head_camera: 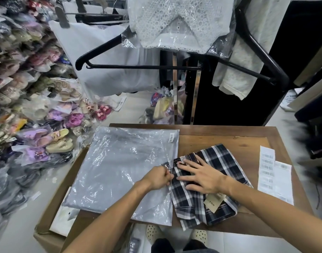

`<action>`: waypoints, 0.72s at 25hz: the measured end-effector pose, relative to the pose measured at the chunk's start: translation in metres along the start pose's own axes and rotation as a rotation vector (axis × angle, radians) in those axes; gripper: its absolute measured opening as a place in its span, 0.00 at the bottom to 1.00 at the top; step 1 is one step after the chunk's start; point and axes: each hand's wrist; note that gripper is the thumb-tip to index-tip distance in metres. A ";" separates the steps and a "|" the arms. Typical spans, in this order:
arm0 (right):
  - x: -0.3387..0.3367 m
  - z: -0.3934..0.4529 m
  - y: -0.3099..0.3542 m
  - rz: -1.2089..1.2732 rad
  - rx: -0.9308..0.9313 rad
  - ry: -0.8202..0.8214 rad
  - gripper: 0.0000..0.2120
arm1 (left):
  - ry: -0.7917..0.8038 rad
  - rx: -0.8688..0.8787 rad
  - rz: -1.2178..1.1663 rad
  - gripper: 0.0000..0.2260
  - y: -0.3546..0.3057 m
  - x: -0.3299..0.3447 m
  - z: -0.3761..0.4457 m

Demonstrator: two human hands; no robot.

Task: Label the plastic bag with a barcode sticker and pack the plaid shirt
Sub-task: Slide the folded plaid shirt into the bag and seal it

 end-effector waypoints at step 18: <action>0.000 0.007 -0.002 0.232 0.613 -0.486 0.31 | -0.125 0.033 0.230 0.11 -0.012 0.000 -0.002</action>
Point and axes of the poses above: each hand's wrist, its own z-axis towards the middle knuckle, its own x-axis out of the palm, y = z × x, and after that the axes turned 11 degrees about z, right-handed
